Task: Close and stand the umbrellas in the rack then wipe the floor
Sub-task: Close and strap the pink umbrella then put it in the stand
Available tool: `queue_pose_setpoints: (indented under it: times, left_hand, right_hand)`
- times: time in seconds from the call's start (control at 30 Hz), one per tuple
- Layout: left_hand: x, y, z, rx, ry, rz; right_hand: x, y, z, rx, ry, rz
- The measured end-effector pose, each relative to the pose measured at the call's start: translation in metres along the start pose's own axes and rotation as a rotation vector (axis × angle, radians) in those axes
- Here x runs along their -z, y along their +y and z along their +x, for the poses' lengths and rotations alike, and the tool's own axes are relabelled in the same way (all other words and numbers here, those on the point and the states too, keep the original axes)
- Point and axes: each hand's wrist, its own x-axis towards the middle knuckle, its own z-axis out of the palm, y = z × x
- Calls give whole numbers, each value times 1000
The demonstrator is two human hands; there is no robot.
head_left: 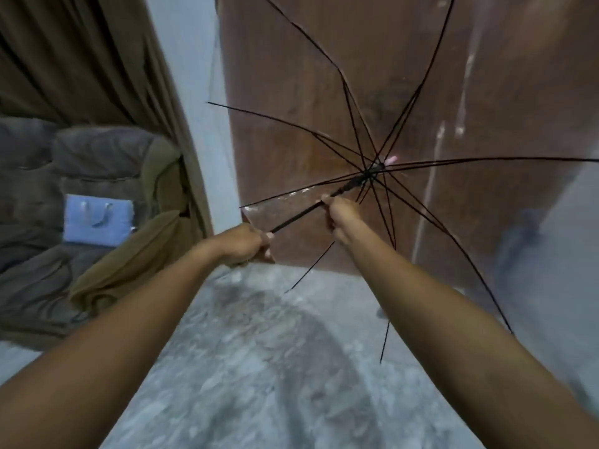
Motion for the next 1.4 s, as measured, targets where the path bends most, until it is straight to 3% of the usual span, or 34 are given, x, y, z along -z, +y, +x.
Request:
queue_pose_setpoints:
  times: [0.1, 0.23, 0.37, 0.63, 0.77, 1.03, 1.3, 1.4]
  left_hand:
    - [-27, 45, -1, -40, -92, -16]
    - [-69, 103, 3, -218, -31, -20]
    - [-107, 153, 10, -252, -97, -40]
    - [-181, 239, 37, -365, -224, -32]
    - [-217, 266, 53, -422, -272, -56]
    - [-267, 309, 62, -467, -278, -62]
    - [-282, 342, 86, -407, -250, -114]
    - [-279, 342, 90, -406, -305, -140]
  right_hand:
    - [58, -22, 14, 21, 128, 72]
    - [129, -56, 25, 39, 139, 229]
    - [210, -95, 35, 81, 161, 466]
    - [342, -171, 59, 220, 363, 667]
    - [393, -181, 76, 255, 356, 695]
    - [409, -189, 60, 282, 468, 679]
    - [357, -146, 67, 133, 233, 654]
    - [351, -148, 72, 139, 239, 639]
